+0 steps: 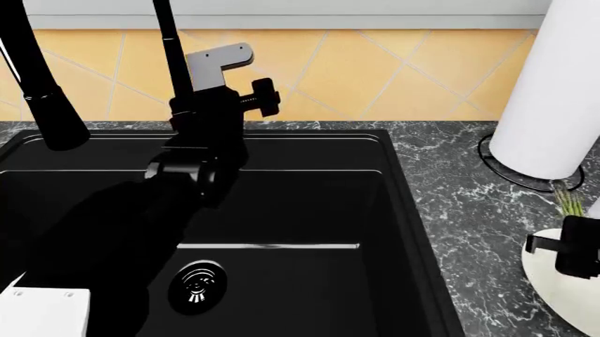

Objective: Pick the asparagus from the counter and place it in the sink. Then turn on the sink faucet.

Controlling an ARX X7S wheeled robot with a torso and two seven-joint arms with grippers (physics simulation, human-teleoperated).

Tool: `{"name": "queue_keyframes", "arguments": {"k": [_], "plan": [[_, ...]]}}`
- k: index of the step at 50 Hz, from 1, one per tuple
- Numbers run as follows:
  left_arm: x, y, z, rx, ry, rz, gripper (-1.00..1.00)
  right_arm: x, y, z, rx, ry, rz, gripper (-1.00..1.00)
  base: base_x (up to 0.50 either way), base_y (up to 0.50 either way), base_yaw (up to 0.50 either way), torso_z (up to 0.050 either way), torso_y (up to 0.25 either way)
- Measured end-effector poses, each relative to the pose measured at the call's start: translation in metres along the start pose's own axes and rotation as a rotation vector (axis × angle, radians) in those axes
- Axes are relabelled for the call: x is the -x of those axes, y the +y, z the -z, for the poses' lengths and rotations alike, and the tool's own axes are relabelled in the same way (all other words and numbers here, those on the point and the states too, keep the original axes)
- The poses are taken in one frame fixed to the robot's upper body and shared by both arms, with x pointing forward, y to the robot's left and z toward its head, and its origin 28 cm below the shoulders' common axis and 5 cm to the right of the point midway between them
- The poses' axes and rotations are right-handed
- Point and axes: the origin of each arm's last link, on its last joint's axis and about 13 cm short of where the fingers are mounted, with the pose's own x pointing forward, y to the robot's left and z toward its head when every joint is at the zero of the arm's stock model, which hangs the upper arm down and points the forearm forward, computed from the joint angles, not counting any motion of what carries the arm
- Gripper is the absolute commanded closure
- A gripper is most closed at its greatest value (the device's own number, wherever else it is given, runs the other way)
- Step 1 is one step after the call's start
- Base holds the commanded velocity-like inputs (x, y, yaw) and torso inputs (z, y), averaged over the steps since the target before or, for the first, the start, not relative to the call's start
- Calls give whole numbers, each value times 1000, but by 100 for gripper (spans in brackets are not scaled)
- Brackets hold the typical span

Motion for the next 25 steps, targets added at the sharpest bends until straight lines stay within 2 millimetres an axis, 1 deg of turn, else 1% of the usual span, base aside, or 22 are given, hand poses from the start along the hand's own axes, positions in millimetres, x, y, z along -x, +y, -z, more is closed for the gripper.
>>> {"name": "queue_keyframes", "arguments": {"k": [6, 12, 18, 25], "plan": [[0, 0, -1, 2, -2, 0, -100, 5, 14, -10, 34, -38, -72, 100, 0, 0, 0, 0, 0], [0, 0, -3, 4, -4, 0, -100, 4, 32, -20, 80, -70, -154, 100, 0, 0, 0, 0, 0], [0, 0, -5, 7, -5, 0, -100, 1, 53, -31, 130, -102, -241, 100, 0, 0, 0, 0, 0], [0, -1, -6, 7, -7, 1, -100, -8, 80, -42, 193, -122, -332, 100, 0, 0, 0, 0, 0]]}}
